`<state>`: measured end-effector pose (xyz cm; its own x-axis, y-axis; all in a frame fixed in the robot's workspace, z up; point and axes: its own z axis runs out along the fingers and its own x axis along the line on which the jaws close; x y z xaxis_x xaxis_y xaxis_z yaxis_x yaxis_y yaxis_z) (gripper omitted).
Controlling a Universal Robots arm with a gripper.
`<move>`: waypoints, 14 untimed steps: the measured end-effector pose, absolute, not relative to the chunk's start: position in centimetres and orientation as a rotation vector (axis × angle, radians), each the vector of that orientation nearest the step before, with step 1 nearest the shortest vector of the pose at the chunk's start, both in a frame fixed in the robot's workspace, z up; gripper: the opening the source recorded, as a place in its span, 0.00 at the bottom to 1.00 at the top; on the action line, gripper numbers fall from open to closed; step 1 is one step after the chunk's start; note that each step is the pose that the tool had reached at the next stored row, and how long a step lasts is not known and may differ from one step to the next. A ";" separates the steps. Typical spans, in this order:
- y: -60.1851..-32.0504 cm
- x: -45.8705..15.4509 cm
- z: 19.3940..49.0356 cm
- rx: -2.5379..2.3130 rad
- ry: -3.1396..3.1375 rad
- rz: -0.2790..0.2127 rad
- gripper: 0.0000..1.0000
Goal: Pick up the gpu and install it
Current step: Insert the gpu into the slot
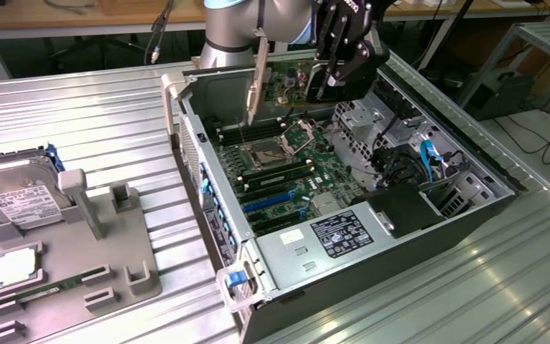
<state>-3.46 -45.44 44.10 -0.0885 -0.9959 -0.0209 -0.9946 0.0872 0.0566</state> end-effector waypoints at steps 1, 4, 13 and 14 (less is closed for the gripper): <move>-45.4 -3.5 44.1 2.105 -2.299 -0.087 0.28; -45.4 -3.5 44.1 2.117 -2.299 -0.076 0.28; -44.7 -3.4 42.0 2.225 -2.250 -0.041 0.28; -44.7 -3.4 41.3 2.225 -2.250 -0.041 0.28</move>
<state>-3.43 -44.69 41.30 -0.0111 -0.9993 -0.0346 -0.9999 0.0111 0.0023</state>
